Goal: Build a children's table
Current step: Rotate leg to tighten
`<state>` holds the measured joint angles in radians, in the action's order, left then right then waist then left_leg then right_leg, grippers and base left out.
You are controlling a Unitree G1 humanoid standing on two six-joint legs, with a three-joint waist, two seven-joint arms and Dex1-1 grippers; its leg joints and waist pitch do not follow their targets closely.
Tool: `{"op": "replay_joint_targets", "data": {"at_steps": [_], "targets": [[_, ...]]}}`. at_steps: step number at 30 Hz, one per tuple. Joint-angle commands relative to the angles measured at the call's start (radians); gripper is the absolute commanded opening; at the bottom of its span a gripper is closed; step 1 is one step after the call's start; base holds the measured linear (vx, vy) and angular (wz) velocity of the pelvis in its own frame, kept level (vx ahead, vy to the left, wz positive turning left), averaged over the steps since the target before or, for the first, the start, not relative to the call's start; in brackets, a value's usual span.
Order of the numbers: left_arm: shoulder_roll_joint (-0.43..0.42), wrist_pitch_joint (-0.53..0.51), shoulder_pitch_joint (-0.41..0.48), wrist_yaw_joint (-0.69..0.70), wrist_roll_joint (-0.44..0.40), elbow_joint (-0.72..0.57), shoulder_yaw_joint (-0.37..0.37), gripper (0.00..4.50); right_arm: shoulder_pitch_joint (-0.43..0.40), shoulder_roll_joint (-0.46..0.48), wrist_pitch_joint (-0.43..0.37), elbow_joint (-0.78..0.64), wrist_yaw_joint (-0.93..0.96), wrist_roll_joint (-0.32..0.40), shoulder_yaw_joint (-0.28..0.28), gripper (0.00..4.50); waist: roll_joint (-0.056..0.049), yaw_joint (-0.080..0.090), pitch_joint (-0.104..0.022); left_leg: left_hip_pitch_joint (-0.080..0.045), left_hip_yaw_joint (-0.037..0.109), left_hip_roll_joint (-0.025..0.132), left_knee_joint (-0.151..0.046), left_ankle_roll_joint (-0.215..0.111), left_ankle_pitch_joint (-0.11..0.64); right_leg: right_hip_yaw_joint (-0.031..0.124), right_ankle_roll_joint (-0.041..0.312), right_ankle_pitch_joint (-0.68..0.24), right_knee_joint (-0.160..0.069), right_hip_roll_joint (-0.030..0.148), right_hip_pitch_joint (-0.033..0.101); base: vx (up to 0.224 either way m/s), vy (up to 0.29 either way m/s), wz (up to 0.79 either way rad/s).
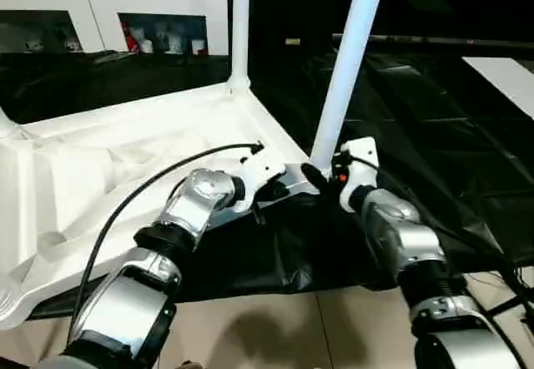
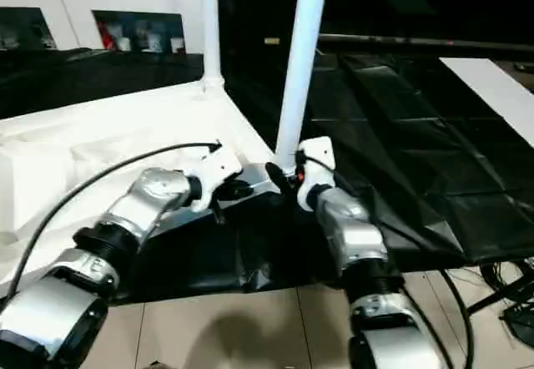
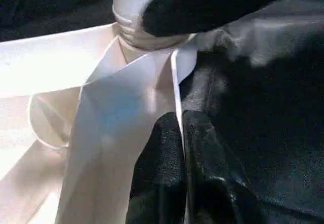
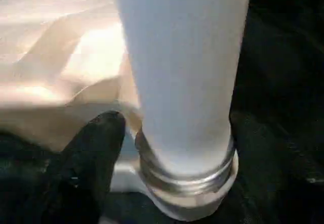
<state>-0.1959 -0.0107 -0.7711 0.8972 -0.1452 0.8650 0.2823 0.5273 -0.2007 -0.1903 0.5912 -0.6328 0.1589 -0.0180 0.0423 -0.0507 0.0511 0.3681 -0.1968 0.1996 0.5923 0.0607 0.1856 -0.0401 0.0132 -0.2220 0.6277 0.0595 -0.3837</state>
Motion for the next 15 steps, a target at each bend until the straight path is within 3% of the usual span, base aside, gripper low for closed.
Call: {"op": "replay_joint_targets", "data": {"at_steps": [1, 3, 7, 14, 15], "targets": [[-0.022, 0.026, 0.032, 0.098, -0.015, -0.006, 0.052, 0.0, -0.016, -0.034, -0.017, -0.067, -0.168, 0.013, -0.082, 3.8, -0.003, -0.007, -0.064, -0.01, 0.019, 0.037, -0.061, -0.076, 0.101, 0.045, 0.253, 0.082, -0.066, 0.082, 0.051, 0.0, 0.0, 0.0], [-0.05, 0.062, 0.045, 0.154, -0.012, -0.024, 0.064, 0.0, -0.023, -0.08, -0.02, -0.085, -0.23, 0.021, -0.09, 3.8, -0.003, -0.007, -0.063, -0.011, 0.019, 0.04, -0.063, -0.081, 0.109, 0.045, 0.261, 0.081, -0.066, 0.083, 0.049, 0.0, 0.0, 0.0], [-0.113, 0.098, 0.072, 0.291, 0.016, -0.071, 0.075, 0.0, -0.036, -0.182, -0.016, -0.119, -0.388, 0.015, -0.117, 3.8, -0.007, -0.011, -0.057, -0.018, 0.018, 0.046, -0.067, -0.057, 0.167, 0.045, 0.263, -0.018, -0.074, 0.083, 0.043, 0.0, 0.0, 0.0], [-0.149, 0.079, 0.093, 0.36, 0.047, -0.121, 0.064, 0.0, -0.05, -0.229, -0.052, -0.147, -0.486, 0.017, -0.16, 3.8, -0.006, -0.026, -0.059, -0.019, 0.013, 0.048, -0.066, -0.048, 0.141, 0.044, 0.271, 0.015, -0.066, 0.082, 0.04, 0.0, 0.0, 0.0], [-0.149, 0.078, 0.092, 0.359, 0.048, -0.117, 0.062, 0.0, -0.046, -0.22, -0.046, -0.137, -0.478, 0.011, -0.164, 3.64, -0.005, -0.027, -0.059, -0.019, 0.013, 0.046, -0.065, -0.046, 0.139, 0.044, 0.27, 0.012, -0.067, 0.083, 0.04, 0.0, 0.0, 0.0]]}}
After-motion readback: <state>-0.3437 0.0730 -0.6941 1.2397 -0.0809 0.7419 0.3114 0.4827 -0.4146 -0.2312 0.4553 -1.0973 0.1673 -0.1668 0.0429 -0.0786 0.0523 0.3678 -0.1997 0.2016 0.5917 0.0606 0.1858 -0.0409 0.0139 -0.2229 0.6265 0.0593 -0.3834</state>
